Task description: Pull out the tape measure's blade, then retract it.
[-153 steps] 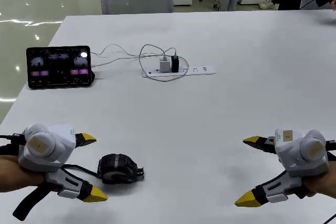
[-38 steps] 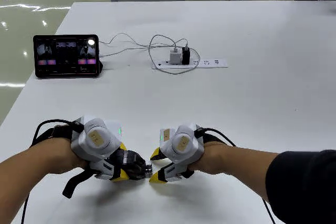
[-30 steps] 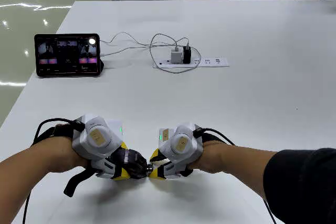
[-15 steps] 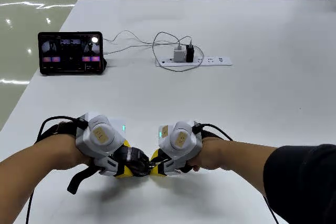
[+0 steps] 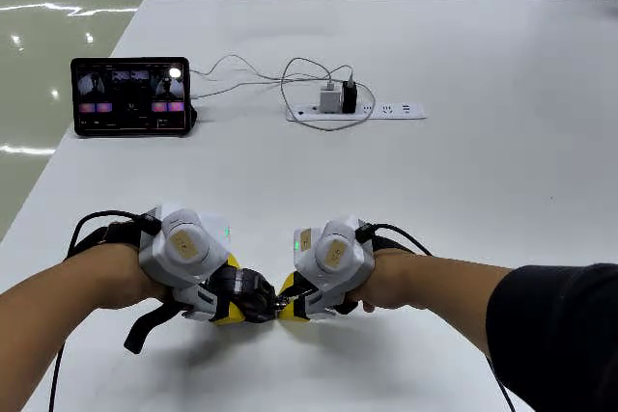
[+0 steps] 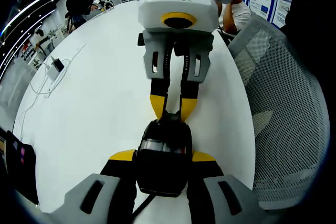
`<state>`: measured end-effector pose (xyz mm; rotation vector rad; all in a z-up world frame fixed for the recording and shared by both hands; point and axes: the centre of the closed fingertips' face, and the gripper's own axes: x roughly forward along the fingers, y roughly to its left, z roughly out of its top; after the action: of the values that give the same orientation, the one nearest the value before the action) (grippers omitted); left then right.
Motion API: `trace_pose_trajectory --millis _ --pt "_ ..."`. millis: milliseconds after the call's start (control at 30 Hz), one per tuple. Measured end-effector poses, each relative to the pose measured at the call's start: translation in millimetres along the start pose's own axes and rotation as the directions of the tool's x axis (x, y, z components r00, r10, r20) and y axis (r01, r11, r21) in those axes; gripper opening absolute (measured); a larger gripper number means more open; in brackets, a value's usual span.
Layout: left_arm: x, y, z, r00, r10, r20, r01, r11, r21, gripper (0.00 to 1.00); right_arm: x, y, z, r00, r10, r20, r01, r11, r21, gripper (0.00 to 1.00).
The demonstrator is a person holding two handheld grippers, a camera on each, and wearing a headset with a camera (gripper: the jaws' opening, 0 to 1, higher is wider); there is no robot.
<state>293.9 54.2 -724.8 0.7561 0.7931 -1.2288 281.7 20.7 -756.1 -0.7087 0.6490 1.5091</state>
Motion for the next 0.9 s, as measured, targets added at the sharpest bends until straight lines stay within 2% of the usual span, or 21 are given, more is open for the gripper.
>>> trace_pose_trajectory --millis 900 --pt "0.0 -0.1 0.0 1.0 0.004 0.004 -0.004 1.0 -0.005 0.31 -10.8 -0.8 -13.6 0.9996 -0.001 -0.029 0.002 0.999 0.037 0.1"
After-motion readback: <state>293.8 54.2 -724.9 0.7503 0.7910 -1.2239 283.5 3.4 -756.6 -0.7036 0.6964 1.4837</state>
